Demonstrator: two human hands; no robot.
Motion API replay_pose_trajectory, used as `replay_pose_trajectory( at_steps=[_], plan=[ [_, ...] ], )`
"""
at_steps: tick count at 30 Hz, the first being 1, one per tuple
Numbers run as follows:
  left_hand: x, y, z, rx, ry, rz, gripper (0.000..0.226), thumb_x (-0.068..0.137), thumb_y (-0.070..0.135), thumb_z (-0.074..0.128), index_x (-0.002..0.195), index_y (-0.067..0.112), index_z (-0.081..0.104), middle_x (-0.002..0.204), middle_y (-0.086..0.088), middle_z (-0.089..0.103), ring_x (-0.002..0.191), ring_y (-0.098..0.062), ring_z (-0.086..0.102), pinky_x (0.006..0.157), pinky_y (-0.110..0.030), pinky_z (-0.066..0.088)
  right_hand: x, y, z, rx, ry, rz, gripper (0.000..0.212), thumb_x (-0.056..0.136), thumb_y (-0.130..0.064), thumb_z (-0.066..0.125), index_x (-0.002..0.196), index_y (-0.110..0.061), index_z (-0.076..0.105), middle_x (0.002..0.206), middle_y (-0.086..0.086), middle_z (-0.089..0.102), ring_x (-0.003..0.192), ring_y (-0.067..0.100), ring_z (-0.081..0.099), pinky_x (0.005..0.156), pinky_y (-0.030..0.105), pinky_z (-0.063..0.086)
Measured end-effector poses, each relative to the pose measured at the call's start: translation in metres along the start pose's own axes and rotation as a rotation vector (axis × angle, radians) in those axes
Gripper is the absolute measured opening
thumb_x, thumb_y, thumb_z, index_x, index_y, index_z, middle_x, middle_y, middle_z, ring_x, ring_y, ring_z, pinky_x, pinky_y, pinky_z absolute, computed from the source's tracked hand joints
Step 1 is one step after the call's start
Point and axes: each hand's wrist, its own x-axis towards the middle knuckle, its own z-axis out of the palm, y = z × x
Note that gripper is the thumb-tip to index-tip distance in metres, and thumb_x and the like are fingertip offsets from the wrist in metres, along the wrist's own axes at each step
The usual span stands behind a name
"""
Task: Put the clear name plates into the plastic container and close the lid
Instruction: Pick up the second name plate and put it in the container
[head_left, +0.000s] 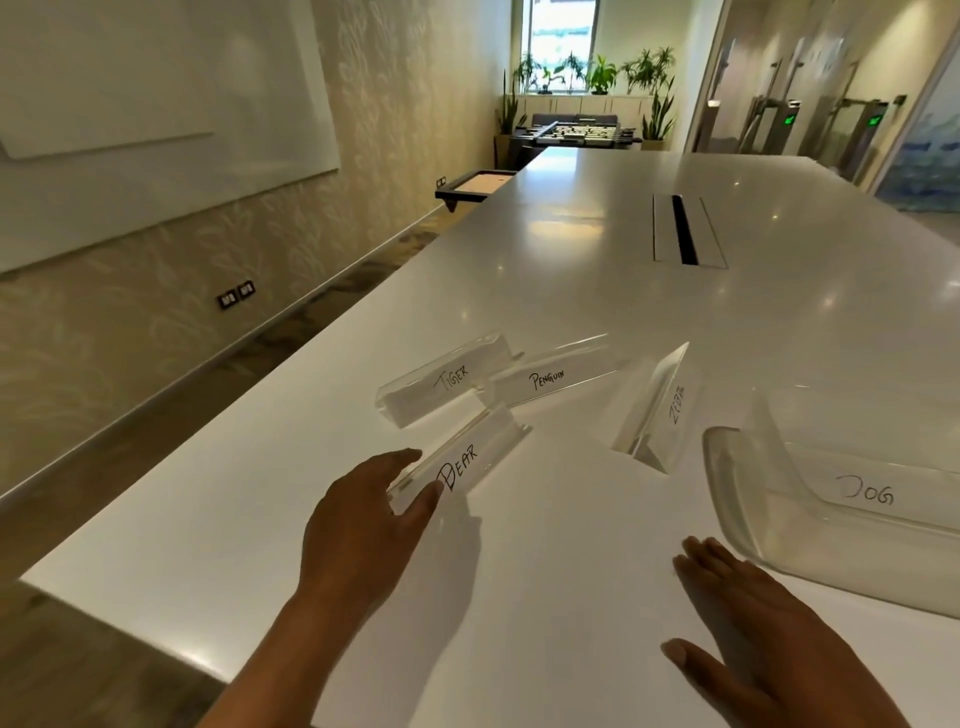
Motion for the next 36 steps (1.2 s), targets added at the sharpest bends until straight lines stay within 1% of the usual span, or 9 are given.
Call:
replay_pose_trajectory(
  at_steps=[3, 9, 14, 20, 22, 25, 29, 32, 36],
  plan=[
    [0.001, -0.006, 0.003, -0.041, -0.009, -0.031, 0.038, 0.085, 0.044, 0.067, 0.121, 0.032, 0.067, 0.115, 0.009, 0.073, 0.095, -0.01, 0.069, 0.079, -0.03, 0.058, 0.0, -0.001, -0.002, 0.015, -0.003, -0.001, 0.081, 0.079, -0.071, 0.047, 0.146, -0.035, 0.019, 0.148, -0.027, 0.002, 0.131, -0.016, -0.011, 0.097, -0.002, -0.013],
    [0.005, -0.013, 0.004, -0.168, -0.041, -0.034, 0.029, 0.087, 0.035, 0.071, 0.115, 0.03, 0.072, 0.101, 0.011, 0.077, 0.08, 0.009, 0.068, 0.07, -0.017, 0.058, -0.002, -0.004, -0.001, 0.008, 0.016, 0.004, 0.081, 0.078, -0.076, 0.039, 0.147, -0.037, 0.019, 0.15, -0.027, 0.003, 0.127, -0.021, -0.018, 0.096, -0.003, -0.013],
    [0.003, -0.011, 0.002, -0.212, -0.021, -0.051, 0.026, 0.085, 0.032, 0.074, 0.11, 0.024, 0.075, 0.081, 0.033, 0.064, 0.073, 0.031, 0.055, 0.058, 0.007, 0.04, -0.007, -0.003, 0.003, 0.009, 0.032, 0.015, 0.081, 0.078, -0.08, 0.033, 0.147, -0.039, 0.024, 0.151, -0.029, 0.006, 0.127, -0.026, -0.017, 0.097, -0.002, -0.011],
    [0.005, 0.008, -0.006, -0.207, -0.066, 0.005, 0.029, 0.083, 0.034, 0.075, 0.11, 0.024, 0.075, 0.105, 0.004, 0.077, 0.076, 0.016, 0.052, 0.069, -0.004, 0.037, -0.012, 0.0, 0.006, 0.073, 0.075, 0.03, 0.078, 0.078, -0.078, 0.039, 0.144, -0.037, 0.035, 0.152, -0.026, 0.019, 0.136, -0.018, 0.0, 0.106, 0.003, -0.001],
    [0.005, 0.017, -0.01, -0.229, -0.101, 0.04, 0.031, 0.082, 0.035, 0.075, 0.111, 0.024, 0.075, 0.105, 0.006, 0.076, 0.081, 0.012, 0.057, 0.072, -0.008, 0.041, -0.012, 0.0, 0.007, 0.071, 0.083, 0.02, 0.078, 0.079, -0.077, 0.04, 0.145, -0.037, 0.034, 0.153, -0.025, 0.019, 0.137, -0.018, 0.0, 0.108, 0.005, -0.001],
    [0.003, 0.034, -0.013, -0.271, -0.133, 0.091, 0.03, 0.08, 0.039, 0.074, 0.109, 0.029, 0.075, 0.091, 0.029, 0.068, 0.076, 0.022, 0.06, 0.069, -0.001, 0.042, -0.012, 0.001, 0.007, 0.084, 0.088, 0.019, 0.078, 0.078, -0.076, 0.041, 0.145, -0.036, 0.033, 0.153, -0.025, 0.018, 0.137, -0.018, -0.001, 0.108, 0.005, -0.001],
    [0.0, 0.055, -0.016, -0.402, -0.223, 0.136, 0.037, 0.068, 0.056, 0.068, 0.101, 0.04, 0.075, 0.09, 0.036, 0.07, 0.092, 0.017, 0.064, 0.077, -0.016, 0.051, -0.012, 0.002, 0.005, 0.15, 0.083, 0.012, 0.077, 0.077, -0.073, 0.047, 0.144, -0.038, 0.034, 0.151, -0.028, 0.016, 0.136, -0.02, 0.0, 0.109, 0.006, 0.002],
    [-0.004, 0.067, -0.017, -0.443, -0.298, 0.18, 0.036, 0.067, 0.057, 0.069, 0.1, 0.043, 0.076, 0.097, 0.037, 0.07, 0.093, 0.013, 0.065, 0.078, -0.017, 0.052, -0.016, -0.001, -0.002, 0.328, 0.116, 0.05, 0.073, 0.072, -0.071, 0.057, 0.138, -0.046, 0.039, 0.146, -0.033, 0.028, 0.133, -0.019, 0.019, 0.111, 0.015, 0.022],
    [-0.008, 0.081, -0.019, -0.442, -0.354, 0.24, 0.031, 0.067, 0.058, 0.072, 0.098, 0.054, 0.072, 0.099, 0.04, 0.068, 0.097, 0.016, 0.063, 0.084, -0.02, 0.049, -0.024, 0.0, -0.013, 0.607, 0.197, 0.137, 0.079, 0.066, -0.067, 0.071, 0.136, -0.043, 0.046, 0.13, -0.033, 0.053, 0.122, -0.015, 0.043, 0.1, 0.012, 0.036]
  ],
)
